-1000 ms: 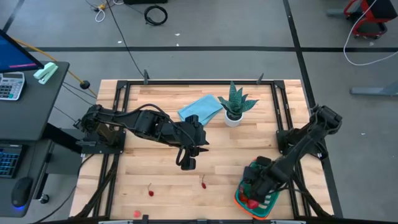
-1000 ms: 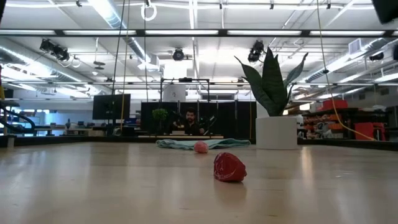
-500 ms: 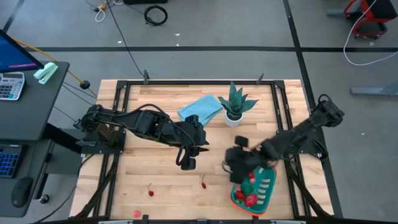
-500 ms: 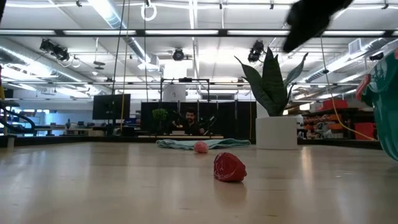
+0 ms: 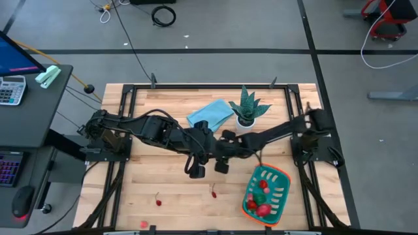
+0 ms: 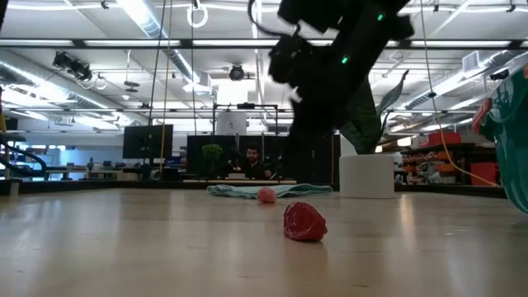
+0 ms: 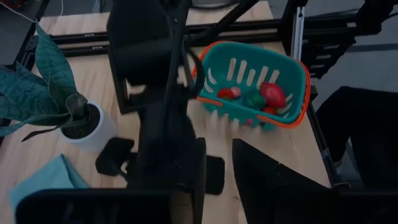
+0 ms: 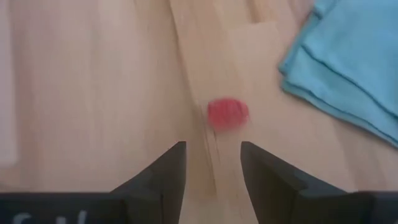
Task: Pick and placing Produce into tupperware
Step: Put the top apricot into the basket
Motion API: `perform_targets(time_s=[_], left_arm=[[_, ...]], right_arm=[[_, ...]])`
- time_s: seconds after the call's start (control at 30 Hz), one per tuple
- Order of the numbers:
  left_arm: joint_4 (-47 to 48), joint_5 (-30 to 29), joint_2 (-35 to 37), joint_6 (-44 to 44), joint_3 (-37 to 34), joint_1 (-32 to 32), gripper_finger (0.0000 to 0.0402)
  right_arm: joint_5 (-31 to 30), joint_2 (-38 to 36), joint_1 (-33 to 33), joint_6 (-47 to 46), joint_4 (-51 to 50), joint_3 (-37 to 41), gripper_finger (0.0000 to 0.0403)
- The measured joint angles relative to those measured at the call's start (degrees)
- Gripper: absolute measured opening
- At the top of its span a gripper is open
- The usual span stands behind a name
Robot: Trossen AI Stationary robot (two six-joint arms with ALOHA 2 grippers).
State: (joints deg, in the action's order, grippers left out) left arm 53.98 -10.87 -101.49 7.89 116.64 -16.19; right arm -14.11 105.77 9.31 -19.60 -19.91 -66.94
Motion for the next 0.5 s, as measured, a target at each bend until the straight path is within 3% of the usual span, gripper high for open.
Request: perform_targets(time_s=[0.27,0.5], left_arm=[[3.64,0.0,0.0,-0.21,0.0,0.0,0.0083],[3.88,0.0,0.0,-0.23,0.0,0.25,0.008]], right_arm=[[0.0,7.84,-4.23,0.33,7.92,0.02,0.0161],[0.2,9.51,-5.93,2.44,10.18,0.0,0.0161]])
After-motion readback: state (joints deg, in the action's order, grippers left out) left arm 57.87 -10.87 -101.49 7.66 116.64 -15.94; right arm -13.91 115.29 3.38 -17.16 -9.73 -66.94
